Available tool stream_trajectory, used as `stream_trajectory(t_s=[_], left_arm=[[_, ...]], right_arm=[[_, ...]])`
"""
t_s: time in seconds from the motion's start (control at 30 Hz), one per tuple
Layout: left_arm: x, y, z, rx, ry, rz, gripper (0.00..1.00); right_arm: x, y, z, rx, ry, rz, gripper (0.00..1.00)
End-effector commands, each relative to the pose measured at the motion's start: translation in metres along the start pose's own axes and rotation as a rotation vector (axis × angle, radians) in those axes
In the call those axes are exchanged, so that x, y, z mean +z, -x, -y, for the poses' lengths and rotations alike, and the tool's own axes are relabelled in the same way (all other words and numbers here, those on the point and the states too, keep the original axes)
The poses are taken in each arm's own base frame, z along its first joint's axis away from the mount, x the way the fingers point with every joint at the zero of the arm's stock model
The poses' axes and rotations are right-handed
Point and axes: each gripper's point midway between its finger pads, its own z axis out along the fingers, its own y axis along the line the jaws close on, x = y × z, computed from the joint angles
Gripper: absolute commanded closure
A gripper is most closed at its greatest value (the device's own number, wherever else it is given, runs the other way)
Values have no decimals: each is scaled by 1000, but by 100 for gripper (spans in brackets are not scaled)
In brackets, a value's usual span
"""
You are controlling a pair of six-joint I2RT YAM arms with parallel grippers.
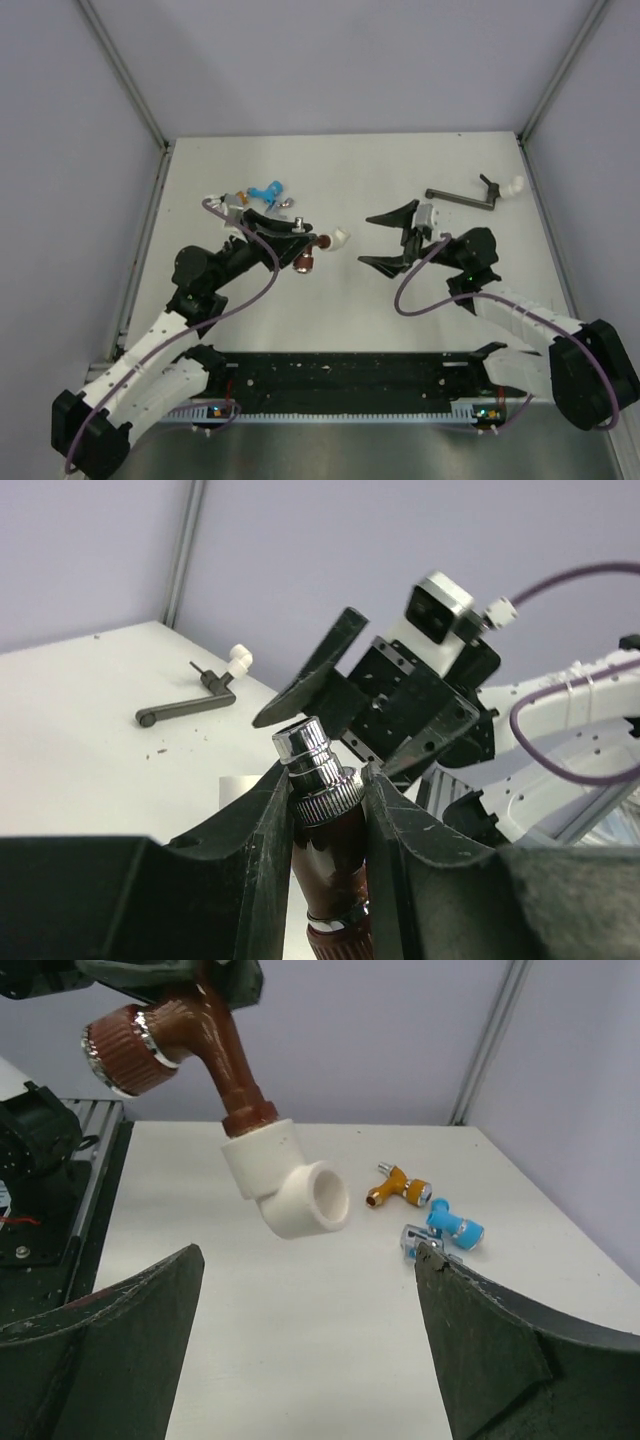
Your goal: Install the water faucets
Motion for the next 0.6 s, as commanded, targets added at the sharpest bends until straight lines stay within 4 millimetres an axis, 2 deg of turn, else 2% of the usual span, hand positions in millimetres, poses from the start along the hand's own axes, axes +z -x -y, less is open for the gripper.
stream_trajectory(t_s=[0.0, 0.1, 0.23, 0.4, 0.57], left_arm=[[6, 31, -5, -109, 31, 178, 100], [9, 31, -13, -188, 56, 209, 100], [10, 32, -23, -282, 84, 257, 100], [11, 34, -23, -320, 81, 280, 100], [13, 38, -13, -338, 23, 285, 100]], right_arm=[[1, 34, -17, -161, 44, 145, 14], [10, 35, -19, -233, 16, 152, 14], [29, 19, -20, -308, -34, 65, 14], [36, 9, -13, -336, -107, 50, 14], [40, -6, -4, -344, -140, 27, 14]])
